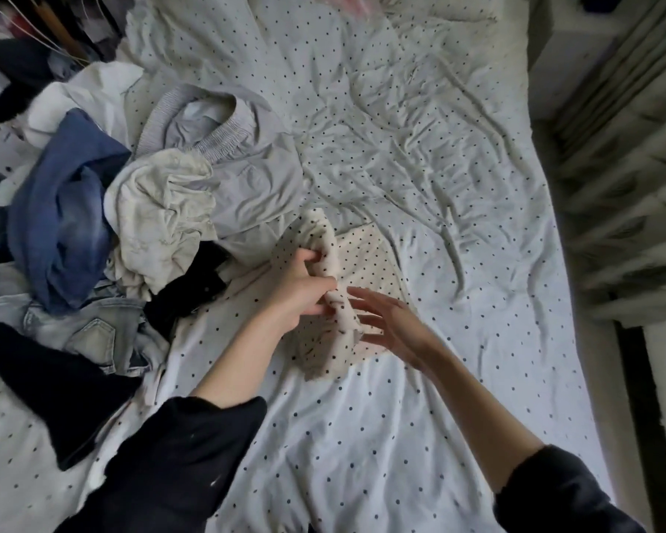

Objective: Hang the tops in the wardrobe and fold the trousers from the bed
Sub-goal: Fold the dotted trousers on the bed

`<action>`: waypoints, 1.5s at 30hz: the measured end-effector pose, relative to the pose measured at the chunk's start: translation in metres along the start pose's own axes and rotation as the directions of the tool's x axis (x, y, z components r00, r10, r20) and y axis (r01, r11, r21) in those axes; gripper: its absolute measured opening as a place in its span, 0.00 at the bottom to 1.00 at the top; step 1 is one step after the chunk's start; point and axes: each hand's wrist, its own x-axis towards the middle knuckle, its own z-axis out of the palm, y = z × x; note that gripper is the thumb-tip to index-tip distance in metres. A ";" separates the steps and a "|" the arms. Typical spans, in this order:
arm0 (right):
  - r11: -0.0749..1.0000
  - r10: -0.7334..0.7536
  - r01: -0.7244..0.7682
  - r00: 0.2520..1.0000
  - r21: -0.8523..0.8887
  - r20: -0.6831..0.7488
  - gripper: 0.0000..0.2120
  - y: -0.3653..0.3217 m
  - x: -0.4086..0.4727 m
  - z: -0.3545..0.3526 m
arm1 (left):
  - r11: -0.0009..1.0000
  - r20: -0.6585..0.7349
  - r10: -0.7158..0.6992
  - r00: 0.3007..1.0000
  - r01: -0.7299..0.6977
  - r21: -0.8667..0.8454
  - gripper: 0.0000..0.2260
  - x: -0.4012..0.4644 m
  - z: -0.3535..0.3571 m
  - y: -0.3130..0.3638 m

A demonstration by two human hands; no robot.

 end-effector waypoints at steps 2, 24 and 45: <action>1.000 -0.022 0.022 0.996 0.008 -0.087 0.18 -0.001 -0.002 -0.025 | 1.000 0.087 0.029 0.996 -0.029 -0.001 0.20 0.011 0.031 0.006; 0.939 0.204 -0.261 0.947 -0.223 -0.249 0.12 0.011 0.098 -0.124 | 0.928 -0.011 -0.321 0.947 0.312 -0.202 0.17 0.080 -0.009 -0.092; 0.997 0.068 -0.080 0.947 -0.024 -0.314 0.06 -0.016 -0.013 -0.109 | 0.993 0.314 -0.036 0.949 0.070 -0.095 0.20 0.032 -0.018 -0.022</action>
